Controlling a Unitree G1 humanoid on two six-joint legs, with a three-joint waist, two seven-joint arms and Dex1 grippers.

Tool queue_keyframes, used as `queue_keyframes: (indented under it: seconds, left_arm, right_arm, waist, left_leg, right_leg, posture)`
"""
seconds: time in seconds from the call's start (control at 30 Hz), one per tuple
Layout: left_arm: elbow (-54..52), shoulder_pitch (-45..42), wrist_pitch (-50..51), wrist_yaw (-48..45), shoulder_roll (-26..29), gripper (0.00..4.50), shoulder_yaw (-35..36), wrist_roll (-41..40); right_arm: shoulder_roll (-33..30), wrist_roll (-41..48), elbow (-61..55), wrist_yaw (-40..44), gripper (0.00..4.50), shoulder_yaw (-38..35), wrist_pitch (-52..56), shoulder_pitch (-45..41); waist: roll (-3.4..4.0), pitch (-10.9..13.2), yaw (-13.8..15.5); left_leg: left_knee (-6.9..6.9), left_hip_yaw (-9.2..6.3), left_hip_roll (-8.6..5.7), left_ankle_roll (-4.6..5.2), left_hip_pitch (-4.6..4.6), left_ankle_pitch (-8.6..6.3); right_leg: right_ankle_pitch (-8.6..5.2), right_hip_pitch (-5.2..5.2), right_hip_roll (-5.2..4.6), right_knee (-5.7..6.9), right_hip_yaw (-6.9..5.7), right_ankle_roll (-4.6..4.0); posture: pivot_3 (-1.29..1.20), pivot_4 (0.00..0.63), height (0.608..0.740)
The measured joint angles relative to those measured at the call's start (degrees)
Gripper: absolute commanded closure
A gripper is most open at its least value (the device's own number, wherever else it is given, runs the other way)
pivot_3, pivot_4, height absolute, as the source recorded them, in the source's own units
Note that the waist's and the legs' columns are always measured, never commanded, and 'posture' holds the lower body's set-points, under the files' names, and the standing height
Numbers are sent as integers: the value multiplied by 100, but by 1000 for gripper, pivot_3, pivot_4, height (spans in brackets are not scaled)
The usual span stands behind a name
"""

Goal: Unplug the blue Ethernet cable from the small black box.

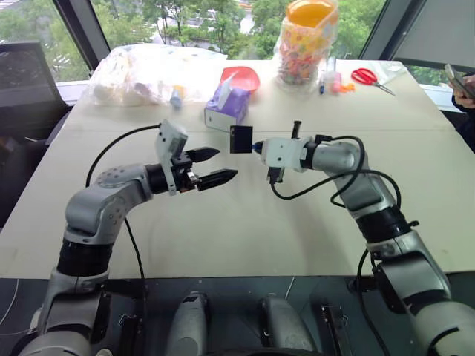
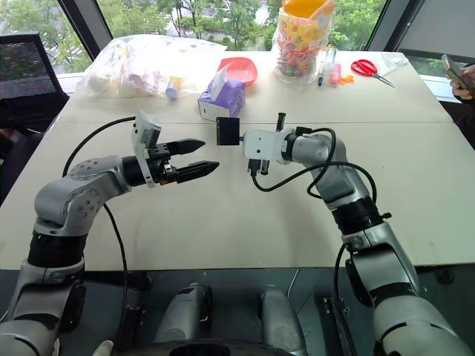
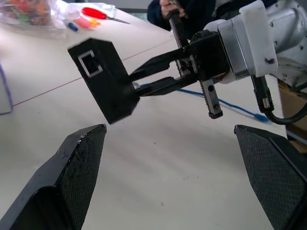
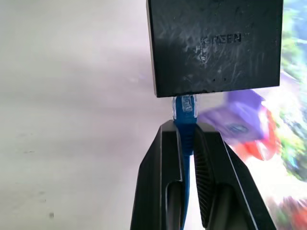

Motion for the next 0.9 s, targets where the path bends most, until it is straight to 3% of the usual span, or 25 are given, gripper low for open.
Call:
queue_keyframes:
  seconds: [0.17,0.37,0.87,0.9]
  left_arm:
    - [641,-654,14,-372,-155,0,-239,73]
    - [1262,-1100,-49,-686,-243,0,-249,81]
    - [1490,-1294,-77,-895,-468,0,-221,192]
    - [1490,-1304,-72,-894,-486,264,-200,189]
  right_arm:
    - [15,-691,-948,-1212,4446,-104,-60,700]
    - [-33,-1077,-1450,-1659,4446,-73,-242,1062]
    - [-195,-1165,-1937,-1662,4446,-74,-405,1522]
    - [-196,-1166,-1950,-1648,4486,-74,-405,1528]
  waist:
    - [0,0,10]
    - [0,0,-8]
    - [0,0,3]
    - [0,0,3]
  left_leg:
    - [-1,-7,2,0,-2,1]
    - [0,-7,1,0,-2,1]
    - [3,-7,1,0,-4,1]
    - [2,-7,1,0,-3,1]
  right_leg:
    - [-1,-4,8,3,-2,0]
    - [-1,-3,8,2,-1,1]
    - [-1,0,7,1,0,1]
    - [-1,0,7,2,0,1]
  posture:
    - [0,150,735]
    - [0,150,735]
    - [0,150,735]
    - [0,150,735]
